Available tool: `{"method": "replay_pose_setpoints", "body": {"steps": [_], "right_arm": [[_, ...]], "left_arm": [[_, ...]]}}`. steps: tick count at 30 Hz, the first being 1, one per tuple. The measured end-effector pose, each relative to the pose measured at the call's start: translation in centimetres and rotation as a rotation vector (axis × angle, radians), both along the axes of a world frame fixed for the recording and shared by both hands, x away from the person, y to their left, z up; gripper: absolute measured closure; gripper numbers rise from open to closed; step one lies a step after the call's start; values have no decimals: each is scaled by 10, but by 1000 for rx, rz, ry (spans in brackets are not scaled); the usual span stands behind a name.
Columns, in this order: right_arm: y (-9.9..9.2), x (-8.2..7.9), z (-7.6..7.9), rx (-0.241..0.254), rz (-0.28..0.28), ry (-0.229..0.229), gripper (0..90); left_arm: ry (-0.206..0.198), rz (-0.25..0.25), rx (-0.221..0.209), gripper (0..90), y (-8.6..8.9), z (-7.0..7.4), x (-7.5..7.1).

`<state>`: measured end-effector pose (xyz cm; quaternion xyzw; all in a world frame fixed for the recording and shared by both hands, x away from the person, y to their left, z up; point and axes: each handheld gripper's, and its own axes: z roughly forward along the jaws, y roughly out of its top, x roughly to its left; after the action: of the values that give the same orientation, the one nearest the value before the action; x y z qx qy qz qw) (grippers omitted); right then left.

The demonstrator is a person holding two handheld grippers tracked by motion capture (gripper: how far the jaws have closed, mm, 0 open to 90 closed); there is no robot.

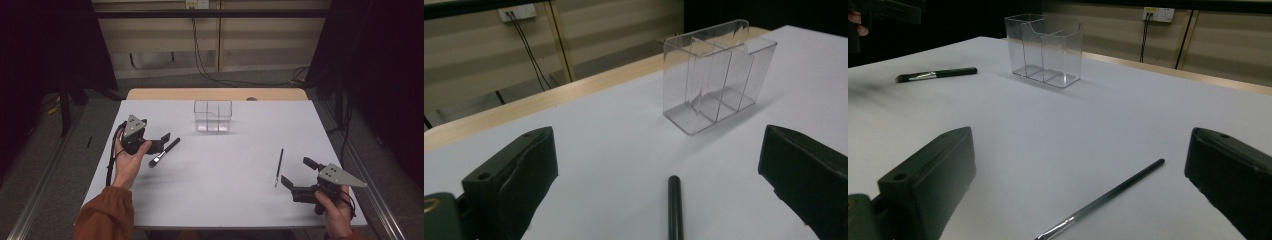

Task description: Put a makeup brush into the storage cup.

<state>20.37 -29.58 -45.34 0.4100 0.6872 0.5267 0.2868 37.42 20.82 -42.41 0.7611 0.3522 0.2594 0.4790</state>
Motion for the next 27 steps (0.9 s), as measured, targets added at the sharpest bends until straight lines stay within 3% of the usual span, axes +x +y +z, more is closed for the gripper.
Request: {"method": "replay_pose_setpoints", "body": {"steps": [3,5,8,14,24,25,26,27], "right_arm": [[0,0,0,-5,1,-1,0],[0,-1,0,-5,0,-2,0],[1,-2,1,0,4,-1,0],[5,-4,3,-9,15,-6,0],[4,-3,2,-11,11,-5,0],[4,-3,2,-12,11,-4,0],[4,-3,2,-12,11,-4,0],[4,-3,2,-12,10,-6,0]], "left_arm": [[14,15,42,33,-2,4,2],[19,14,30,34,-3,5,2],[83,-8,45,39,-3,7,5],[153,-35,105,45,-3,10,6],[262,-27,118,45,-1,7,13],[294,-42,144,46,-3,8,15],[294,-42,144,50,-3,8,15],[326,-42,177,52,-5,11,18]]}}
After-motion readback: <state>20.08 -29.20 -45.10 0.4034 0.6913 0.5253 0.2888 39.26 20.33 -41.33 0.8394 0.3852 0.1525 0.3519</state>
